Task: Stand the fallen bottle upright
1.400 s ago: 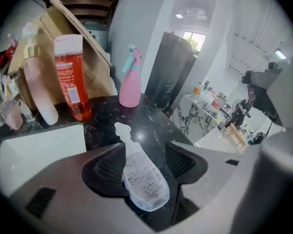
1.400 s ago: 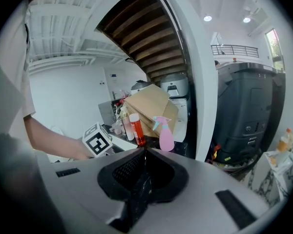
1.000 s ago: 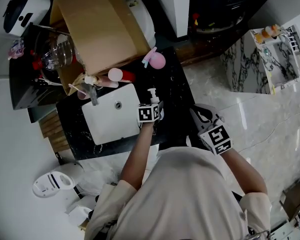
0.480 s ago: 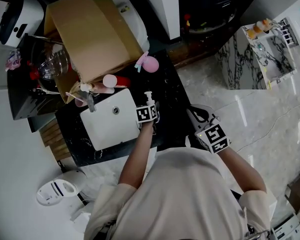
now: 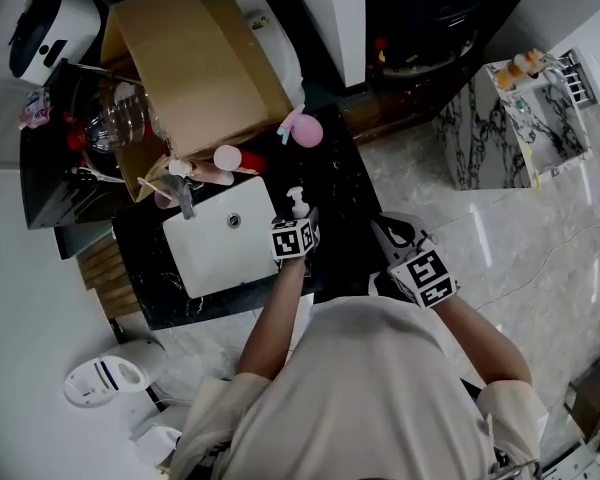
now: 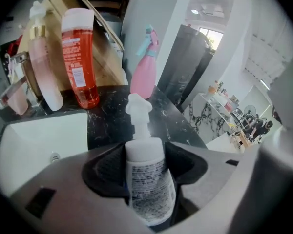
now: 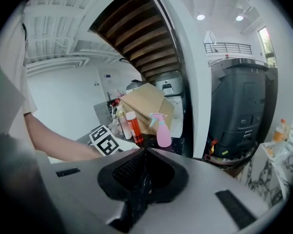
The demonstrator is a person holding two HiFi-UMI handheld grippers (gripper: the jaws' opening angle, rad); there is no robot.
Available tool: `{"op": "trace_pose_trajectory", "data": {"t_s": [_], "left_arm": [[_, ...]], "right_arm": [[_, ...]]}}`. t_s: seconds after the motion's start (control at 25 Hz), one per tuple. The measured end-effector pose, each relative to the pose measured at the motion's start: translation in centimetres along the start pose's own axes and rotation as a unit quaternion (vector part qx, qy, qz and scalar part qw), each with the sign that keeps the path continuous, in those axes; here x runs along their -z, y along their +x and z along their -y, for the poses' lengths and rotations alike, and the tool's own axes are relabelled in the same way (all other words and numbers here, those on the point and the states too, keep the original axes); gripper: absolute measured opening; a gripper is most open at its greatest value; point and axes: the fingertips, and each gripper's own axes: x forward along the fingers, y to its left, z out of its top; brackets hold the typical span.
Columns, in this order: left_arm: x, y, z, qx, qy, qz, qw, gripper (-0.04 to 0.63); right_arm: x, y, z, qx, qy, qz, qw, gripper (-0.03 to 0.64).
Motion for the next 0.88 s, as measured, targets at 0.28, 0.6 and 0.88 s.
{"op": "trace_pose_trajectory", "data": {"t_s": [0.28,0.6,0.88], "left_arm": [[-0.4,-2.2,0.2,0.000,-0.002,0.052,0.9986,0.253],[-0.6,-4.5,0.9,-0.009,0.015,0.119,0.9927,0.250],[-0.5,-6.1,1.7,-0.018,0.033,0.190,0.9811,0.250]], "right_arm": [[-0.9,-0.4,-1.4,-0.013,-0.029,0.003,1.000,0.034],[-0.8,-1.3,-2.3,-0.023,-0.055,0.005,0.998,0.034],[-0.5,-2.1,-3.4,-0.036,-0.071,0.002,0.997,0.034]]}}
